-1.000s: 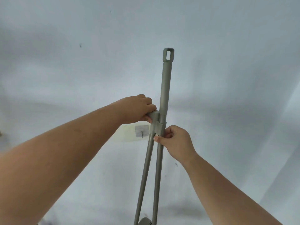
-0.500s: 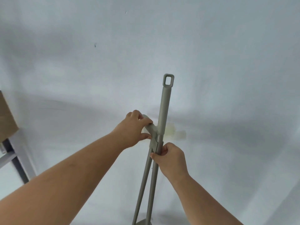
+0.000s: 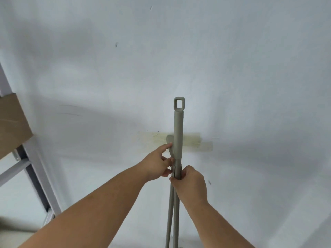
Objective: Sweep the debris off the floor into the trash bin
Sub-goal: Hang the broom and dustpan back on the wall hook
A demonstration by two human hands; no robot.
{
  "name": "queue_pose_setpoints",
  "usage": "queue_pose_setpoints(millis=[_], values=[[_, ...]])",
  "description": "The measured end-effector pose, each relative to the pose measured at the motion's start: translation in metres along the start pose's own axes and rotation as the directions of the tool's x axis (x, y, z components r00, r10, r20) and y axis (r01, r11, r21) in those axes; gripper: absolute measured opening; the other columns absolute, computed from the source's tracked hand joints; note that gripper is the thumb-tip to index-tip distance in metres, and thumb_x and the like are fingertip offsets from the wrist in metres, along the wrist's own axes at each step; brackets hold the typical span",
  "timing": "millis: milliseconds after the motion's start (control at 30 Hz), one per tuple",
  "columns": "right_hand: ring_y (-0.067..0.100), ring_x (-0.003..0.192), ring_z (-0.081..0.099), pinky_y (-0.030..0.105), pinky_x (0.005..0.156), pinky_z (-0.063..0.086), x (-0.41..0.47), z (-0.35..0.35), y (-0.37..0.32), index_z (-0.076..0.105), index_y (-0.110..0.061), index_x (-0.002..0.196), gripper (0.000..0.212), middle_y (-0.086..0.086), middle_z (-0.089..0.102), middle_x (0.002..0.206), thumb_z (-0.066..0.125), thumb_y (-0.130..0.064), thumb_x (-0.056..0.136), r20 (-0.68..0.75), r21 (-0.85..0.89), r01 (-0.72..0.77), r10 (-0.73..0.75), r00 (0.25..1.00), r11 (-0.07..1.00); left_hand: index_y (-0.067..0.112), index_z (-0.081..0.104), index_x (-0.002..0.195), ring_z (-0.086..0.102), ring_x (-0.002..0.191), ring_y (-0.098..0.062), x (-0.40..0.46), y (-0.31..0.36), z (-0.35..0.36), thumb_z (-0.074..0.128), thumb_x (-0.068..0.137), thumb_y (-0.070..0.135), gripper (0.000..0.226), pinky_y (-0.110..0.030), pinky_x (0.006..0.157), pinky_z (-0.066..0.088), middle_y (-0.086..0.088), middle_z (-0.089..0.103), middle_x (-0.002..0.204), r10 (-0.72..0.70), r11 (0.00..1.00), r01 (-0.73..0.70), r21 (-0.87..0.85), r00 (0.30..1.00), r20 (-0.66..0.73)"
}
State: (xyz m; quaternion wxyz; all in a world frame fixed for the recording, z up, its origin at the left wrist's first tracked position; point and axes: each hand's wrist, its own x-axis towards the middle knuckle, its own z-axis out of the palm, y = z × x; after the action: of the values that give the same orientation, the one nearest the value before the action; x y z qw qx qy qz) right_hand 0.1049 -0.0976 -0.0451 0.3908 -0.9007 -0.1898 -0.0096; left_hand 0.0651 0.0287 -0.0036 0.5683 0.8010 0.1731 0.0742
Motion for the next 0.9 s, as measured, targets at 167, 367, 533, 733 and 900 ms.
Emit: queue_pose_setpoints(millis=[167,367,533,733,900], values=[[0.017,0.067,0.054,0.016,0.047,0.033,0.003,0.006,0.003,0.051,-0.017,0.079,0.023,-0.007,0.055,0.070,0.068,-0.032,0.081,0.009,-0.043,0.004,-0.004,1.000,0.999,0.038,0.035,0.138,0.069,0.078,-0.019,0.004,-0.007,0.006,0.052,0.092,0.027,0.050,-0.026,0.076,0.056,-0.013,0.064,0.109,-0.013,0.999,0.013,-0.035,1.000,-0.010],[0.017,0.067,0.053,0.016,0.046,0.032,0.006,0.008,0.006,0.050,-0.017,0.079,0.022,-0.008,0.052,0.069,0.067,-0.032,0.082,0.019,-0.070,0.026,-0.025,1.000,0.997,0.041,0.037,0.135,0.070,0.084,-0.024,0.007,-0.011,0.007,0.052,0.092,0.025,0.048,-0.026,0.076,0.055,-0.014,0.064,0.108,-0.020,0.998,0.019,-0.059,1.000,-0.022],[0.017,0.067,0.053,0.016,0.046,0.032,0.005,0.012,0.015,0.050,-0.017,0.079,0.021,-0.008,0.052,0.069,0.067,-0.030,0.081,0.037,-0.086,0.018,-0.014,0.999,0.996,0.043,0.037,0.134,0.070,0.087,-0.023,0.008,-0.019,0.015,0.053,0.091,0.027,0.048,-0.033,0.085,0.056,-0.013,0.065,0.104,-0.024,1.000,0.024,-0.010,1.000,-0.016],[0.017,0.069,0.056,0.018,0.050,0.038,0.005,0.017,0.021,0.052,-0.018,0.080,0.018,-0.007,0.057,0.073,0.066,-0.029,0.081,0.054,-0.078,0.002,0.002,0.999,0.997,0.046,0.038,0.132,0.071,0.084,-0.019,0.011,-0.026,0.017,0.055,0.090,0.028,0.048,-0.032,0.087,0.055,-0.012,0.066,0.102,-0.023,1.000,0.023,0.003,1.000,-0.009],[0.016,0.067,0.055,0.017,0.050,0.038,0.000,0.026,0.028,0.051,-0.018,0.079,0.018,-0.009,0.054,0.069,0.066,-0.029,0.081,0.067,-0.077,-0.017,0.022,0.998,0.997,0.046,0.038,0.132,0.070,0.085,-0.018,0.010,-0.039,0.023,0.053,0.091,0.028,0.048,-0.037,0.089,0.054,-0.011,0.066,0.101,-0.040,0.999,0.040,0.033,0.999,-0.005]])
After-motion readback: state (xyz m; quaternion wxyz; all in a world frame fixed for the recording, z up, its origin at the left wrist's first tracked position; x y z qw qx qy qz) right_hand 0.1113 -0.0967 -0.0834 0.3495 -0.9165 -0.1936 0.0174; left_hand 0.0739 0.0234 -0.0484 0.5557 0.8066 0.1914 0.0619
